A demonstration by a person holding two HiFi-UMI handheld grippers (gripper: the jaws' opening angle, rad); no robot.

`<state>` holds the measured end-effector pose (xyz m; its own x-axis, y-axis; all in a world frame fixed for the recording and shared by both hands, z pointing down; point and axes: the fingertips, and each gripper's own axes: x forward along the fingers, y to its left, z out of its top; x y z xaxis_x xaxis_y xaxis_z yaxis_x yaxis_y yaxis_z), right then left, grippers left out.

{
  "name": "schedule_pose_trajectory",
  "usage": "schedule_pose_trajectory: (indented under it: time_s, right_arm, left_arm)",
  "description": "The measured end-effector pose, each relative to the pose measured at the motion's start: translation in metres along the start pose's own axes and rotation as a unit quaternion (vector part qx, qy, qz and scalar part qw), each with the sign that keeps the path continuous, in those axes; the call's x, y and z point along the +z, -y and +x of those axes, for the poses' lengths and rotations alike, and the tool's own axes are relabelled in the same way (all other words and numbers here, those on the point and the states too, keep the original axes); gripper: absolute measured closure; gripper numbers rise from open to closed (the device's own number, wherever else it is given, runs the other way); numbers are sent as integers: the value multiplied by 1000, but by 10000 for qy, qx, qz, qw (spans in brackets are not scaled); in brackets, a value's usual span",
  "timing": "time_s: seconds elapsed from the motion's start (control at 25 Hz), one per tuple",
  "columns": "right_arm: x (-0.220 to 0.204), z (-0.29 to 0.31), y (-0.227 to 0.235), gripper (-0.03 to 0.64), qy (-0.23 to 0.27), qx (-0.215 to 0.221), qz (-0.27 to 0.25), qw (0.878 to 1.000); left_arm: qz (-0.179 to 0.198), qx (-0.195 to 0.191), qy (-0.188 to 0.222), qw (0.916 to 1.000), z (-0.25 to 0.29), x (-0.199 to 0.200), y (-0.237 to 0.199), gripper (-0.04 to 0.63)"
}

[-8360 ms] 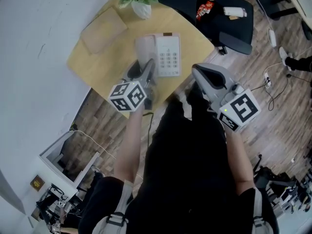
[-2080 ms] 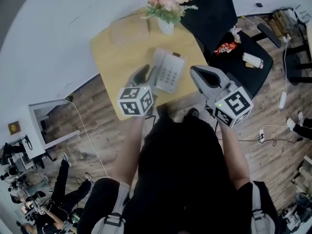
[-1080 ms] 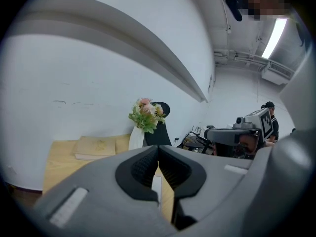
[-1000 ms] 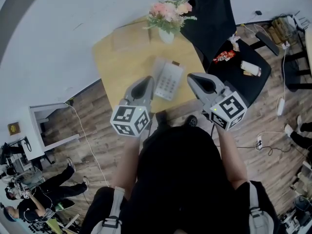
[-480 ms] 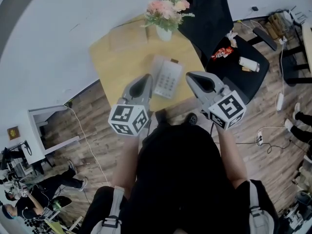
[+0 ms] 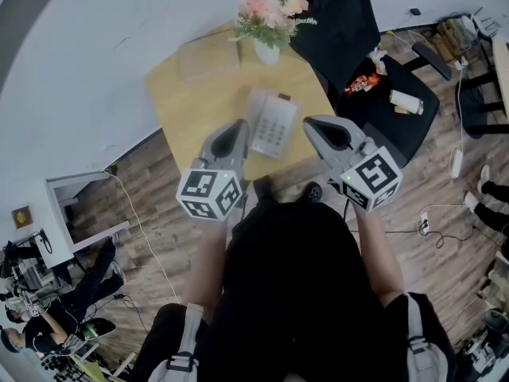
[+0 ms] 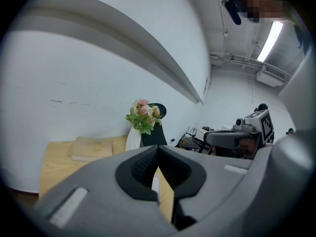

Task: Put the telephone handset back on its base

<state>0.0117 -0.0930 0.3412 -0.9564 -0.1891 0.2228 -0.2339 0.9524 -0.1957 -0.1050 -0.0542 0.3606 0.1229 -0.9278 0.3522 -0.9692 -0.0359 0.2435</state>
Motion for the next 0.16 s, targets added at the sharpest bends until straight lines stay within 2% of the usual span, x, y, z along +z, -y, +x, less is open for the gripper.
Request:
schedule_pose_trajectory:
  time_s: [0.16]
  right_arm:
    - [-1,0,0,615,-35,-5,-18,10000]
  left_arm:
    - [-11,3,-9,10000,0,0,0,584]
